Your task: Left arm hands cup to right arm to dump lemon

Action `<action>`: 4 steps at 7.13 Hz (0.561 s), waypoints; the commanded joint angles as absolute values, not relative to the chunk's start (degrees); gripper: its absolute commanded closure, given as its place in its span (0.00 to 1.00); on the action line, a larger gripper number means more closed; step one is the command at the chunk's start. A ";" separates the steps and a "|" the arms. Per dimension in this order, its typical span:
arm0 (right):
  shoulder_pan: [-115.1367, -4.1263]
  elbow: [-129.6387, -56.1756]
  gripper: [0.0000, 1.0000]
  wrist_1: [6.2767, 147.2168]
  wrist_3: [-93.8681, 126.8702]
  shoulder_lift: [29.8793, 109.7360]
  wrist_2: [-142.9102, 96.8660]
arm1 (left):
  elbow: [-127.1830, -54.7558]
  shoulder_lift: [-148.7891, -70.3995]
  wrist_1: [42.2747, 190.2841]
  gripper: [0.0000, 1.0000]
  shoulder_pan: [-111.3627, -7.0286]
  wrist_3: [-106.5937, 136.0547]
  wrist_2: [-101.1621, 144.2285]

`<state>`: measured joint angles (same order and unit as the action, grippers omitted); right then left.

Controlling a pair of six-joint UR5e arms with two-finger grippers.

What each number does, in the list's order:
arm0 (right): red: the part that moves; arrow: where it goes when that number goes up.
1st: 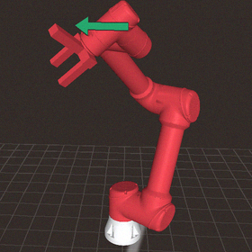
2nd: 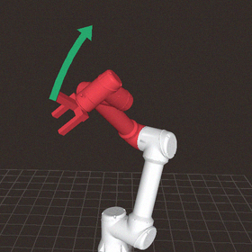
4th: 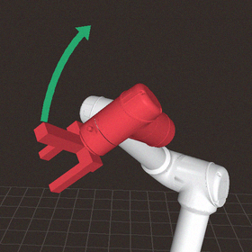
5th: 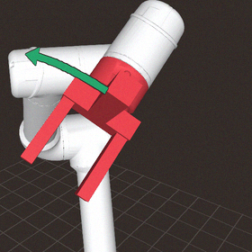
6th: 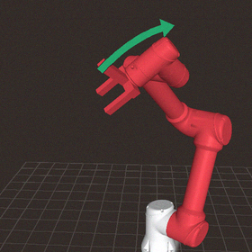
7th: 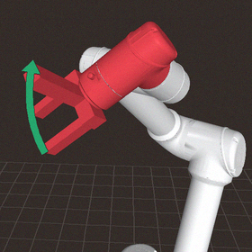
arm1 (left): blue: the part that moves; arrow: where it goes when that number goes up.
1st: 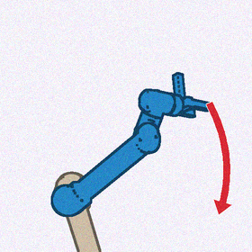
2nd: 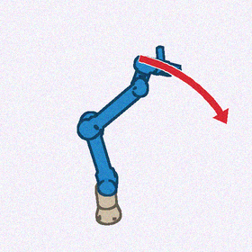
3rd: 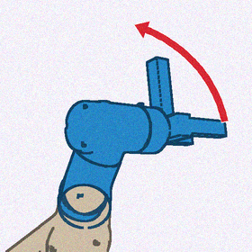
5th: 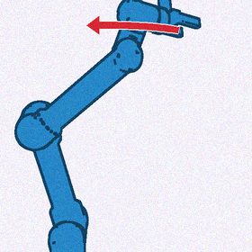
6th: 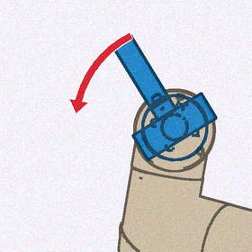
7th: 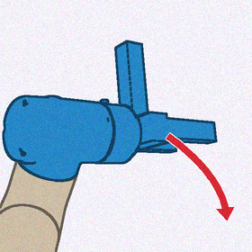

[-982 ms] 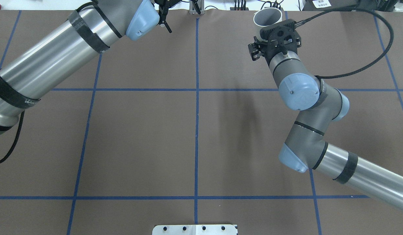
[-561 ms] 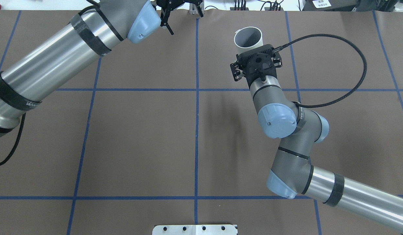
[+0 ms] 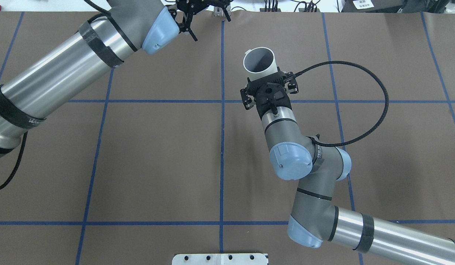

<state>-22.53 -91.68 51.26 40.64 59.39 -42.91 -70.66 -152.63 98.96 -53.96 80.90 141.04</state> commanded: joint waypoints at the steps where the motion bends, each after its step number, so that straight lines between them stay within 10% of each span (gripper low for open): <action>1: -21.97 -91.67 0.84 54.65 40.87 56.87 -42.63 | -70.75 -152.58 100.10 0.00 -52.04 81.21 140.37; 4: -22.06 -91.67 0.84 54.76 40.87 56.43 -42.63 | -71.01 -152.58 100.63 0.03 -50.98 81.30 140.36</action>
<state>-22.06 -91.66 54.66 40.86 56.56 -42.63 -70.89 -152.63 100.56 -51.22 81.25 140.38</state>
